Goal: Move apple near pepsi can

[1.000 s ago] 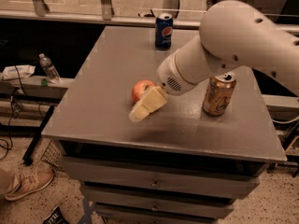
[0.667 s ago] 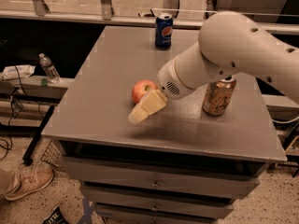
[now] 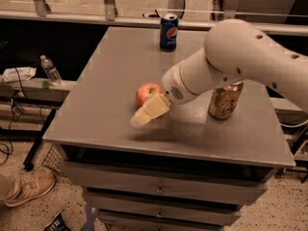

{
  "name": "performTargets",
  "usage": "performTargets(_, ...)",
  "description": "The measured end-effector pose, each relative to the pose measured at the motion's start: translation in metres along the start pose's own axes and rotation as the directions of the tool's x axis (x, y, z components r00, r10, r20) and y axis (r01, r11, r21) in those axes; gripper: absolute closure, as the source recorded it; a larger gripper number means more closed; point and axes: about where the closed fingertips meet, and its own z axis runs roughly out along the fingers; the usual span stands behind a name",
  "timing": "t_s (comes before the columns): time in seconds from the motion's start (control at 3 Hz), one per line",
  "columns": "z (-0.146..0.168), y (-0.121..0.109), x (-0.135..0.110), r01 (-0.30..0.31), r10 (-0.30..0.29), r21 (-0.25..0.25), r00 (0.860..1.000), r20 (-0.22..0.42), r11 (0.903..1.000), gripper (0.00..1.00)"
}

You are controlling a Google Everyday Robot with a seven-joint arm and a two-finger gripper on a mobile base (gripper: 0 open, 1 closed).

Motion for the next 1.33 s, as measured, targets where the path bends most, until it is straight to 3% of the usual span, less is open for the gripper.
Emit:
performTargets(0.33,-0.002,0.002,-0.004,-0.001,0.001,0.001,1.000,0.017,1.0000,0.17)
performTargets(1.0,-0.012,-0.001,-0.008,-0.001,0.001,0.011,0.999,0.044,0.9999,0.64)
performTargets(1.33,-0.038,-0.022,-0.011,0.002,-0.006,0.067,0.998,0.068,0.9977,0.88)
